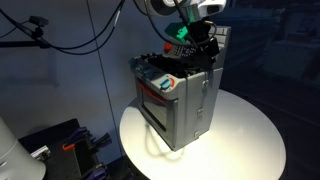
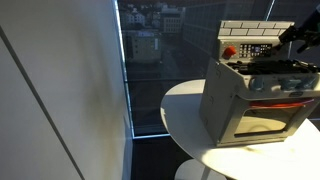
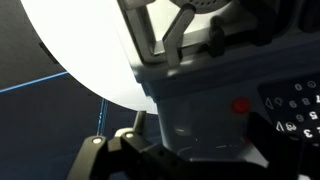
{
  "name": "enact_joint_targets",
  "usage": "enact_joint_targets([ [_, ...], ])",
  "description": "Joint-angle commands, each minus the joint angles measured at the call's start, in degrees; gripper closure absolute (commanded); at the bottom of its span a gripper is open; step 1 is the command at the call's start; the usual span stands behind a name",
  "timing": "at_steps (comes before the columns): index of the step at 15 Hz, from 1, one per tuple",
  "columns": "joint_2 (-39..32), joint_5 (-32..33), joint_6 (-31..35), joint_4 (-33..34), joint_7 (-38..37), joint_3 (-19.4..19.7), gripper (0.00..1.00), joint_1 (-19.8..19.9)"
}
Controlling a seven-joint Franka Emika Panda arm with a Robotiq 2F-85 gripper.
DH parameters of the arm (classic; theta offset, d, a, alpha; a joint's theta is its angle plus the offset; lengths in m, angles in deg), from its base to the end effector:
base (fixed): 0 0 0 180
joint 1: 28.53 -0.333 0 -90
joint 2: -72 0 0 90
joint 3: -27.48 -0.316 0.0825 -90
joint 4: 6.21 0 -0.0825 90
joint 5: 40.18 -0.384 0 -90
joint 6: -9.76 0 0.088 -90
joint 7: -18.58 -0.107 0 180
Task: Press the top right button on the stove
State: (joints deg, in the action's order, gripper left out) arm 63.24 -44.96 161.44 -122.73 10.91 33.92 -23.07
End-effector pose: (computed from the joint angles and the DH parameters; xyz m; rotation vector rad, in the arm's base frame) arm 0.6038 -0.1271 0.4221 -2.9757 0.6038 -0.7157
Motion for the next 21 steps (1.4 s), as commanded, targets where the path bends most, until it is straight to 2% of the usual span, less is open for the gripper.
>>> enact_joint_targets([
  [1,0.1,1.6,-0.6,0.6,-1.9,0.5,0.00,-0.1],
  [15,3.1,0.7,-2.2,-2.8,0.0,0.5,0.00,0.4],
  [21,7.1,0.0,-6.1,-5.2,1.5,0.4,0.00,0.9],
])
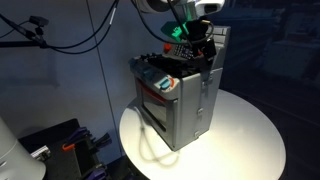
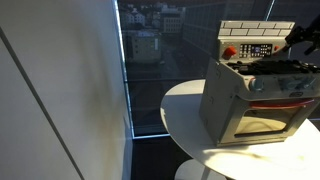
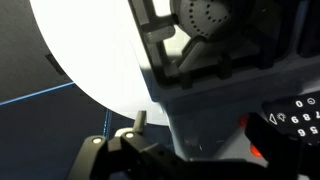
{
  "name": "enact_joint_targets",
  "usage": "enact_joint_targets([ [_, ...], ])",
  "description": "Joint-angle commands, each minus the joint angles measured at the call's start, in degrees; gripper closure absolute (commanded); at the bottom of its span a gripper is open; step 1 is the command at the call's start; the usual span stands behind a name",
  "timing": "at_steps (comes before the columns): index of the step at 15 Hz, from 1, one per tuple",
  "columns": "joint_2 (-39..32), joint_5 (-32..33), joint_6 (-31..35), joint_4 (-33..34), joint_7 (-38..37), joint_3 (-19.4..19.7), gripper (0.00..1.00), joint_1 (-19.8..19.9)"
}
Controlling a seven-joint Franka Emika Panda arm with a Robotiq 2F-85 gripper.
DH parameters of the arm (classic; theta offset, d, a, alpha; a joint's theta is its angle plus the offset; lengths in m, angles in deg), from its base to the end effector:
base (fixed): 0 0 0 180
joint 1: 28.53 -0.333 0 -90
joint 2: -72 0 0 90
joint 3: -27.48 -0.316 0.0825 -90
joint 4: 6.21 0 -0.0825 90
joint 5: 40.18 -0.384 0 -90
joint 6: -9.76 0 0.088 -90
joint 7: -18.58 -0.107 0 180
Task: Press the top right button on the stove
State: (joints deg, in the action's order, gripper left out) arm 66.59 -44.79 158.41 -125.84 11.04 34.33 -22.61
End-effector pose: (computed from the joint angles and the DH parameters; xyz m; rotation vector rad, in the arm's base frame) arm 0.5823 -0.1322 0.4244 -2.9852 0.6231 -0.6410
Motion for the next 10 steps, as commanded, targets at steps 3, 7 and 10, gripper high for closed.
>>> enact_joint_targets([
  [3,6.4,-0.5,-7.6,-2.5,2.6,0.1,0.00,0.6],
  [7,9.3,-0.1,-15.1,-2.6,3.6,0.4,0.00,0.8],
  [10,11.1,0.7,-21.3,-2.4,3.8,0.7,0.00,0.9],
])
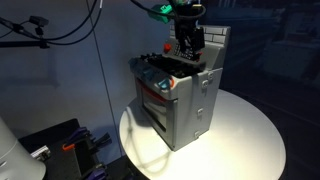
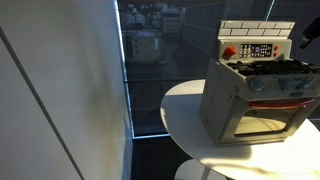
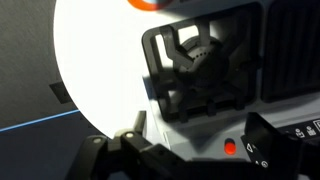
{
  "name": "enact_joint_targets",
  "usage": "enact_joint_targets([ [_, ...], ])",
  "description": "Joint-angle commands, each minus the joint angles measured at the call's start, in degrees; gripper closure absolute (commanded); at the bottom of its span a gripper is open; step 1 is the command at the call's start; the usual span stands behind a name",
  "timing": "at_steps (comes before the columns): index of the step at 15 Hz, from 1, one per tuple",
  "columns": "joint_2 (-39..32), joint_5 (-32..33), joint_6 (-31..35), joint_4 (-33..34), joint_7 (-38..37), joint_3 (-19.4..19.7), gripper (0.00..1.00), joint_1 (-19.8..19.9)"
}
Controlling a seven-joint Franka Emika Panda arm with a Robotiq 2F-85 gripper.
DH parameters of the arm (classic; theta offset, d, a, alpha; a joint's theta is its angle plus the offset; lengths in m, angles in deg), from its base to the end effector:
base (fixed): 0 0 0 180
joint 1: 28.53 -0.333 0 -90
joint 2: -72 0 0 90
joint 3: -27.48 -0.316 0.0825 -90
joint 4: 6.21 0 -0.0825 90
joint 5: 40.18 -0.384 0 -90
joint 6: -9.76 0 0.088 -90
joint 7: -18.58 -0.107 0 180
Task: Press the top right button on the stove
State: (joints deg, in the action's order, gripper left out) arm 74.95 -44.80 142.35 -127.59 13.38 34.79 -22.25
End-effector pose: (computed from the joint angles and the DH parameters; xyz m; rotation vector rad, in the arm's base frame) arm 0.5393 -0.1295 0.4602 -3.0094 0.5723 -0.3866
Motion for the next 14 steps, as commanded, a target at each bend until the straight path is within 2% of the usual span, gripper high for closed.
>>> enact_joint_targets([
  [1,3.3,0.9,-7.4,-0.7,1.6,0.3,0.00,0.6],
  [8,7.9,4.8,-20.7,-1.2,3.5,0.6,0.00,1.2],
  [14,14.7,8.6,-24.9,-5.1,6.3,0.9,0.00,1.8],
])
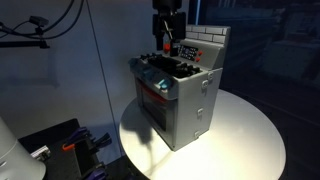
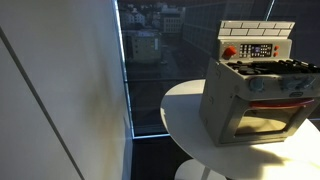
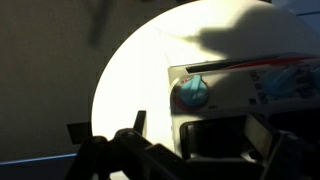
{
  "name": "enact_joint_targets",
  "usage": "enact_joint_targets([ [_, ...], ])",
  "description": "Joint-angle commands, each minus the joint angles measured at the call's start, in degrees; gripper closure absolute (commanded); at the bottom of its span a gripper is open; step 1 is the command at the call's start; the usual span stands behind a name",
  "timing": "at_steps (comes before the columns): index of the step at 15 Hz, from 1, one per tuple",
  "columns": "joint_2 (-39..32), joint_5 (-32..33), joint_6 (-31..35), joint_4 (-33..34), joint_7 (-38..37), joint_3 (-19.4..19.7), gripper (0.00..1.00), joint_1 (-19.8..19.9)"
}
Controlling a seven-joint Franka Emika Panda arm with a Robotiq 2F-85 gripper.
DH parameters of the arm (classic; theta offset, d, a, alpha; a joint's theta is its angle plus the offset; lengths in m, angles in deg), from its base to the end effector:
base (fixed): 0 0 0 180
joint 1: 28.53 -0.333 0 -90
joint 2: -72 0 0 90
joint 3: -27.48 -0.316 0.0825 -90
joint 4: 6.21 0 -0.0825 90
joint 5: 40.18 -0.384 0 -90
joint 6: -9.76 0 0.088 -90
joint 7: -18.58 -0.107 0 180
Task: Press the top right button on the stove
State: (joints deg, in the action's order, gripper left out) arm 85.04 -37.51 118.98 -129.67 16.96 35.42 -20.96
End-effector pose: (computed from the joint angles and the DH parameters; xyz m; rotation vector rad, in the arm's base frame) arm 0.4645 -0.1358 0.4929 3.1010 -0.4358 -0.0378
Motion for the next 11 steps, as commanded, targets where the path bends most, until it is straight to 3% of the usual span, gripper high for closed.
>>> enact_joint_targets([
  [1,5.9,1.4,-2.0,-3.8,3.6,0.5,0.00,0.5],
  [5,9.6,1.3,-2.6,-6.5,6.3,1.2,0.00,0.7],
  [11,8.6,0.2,-1.9,-6.6,5.7,1.4,0.00,0.4],
])
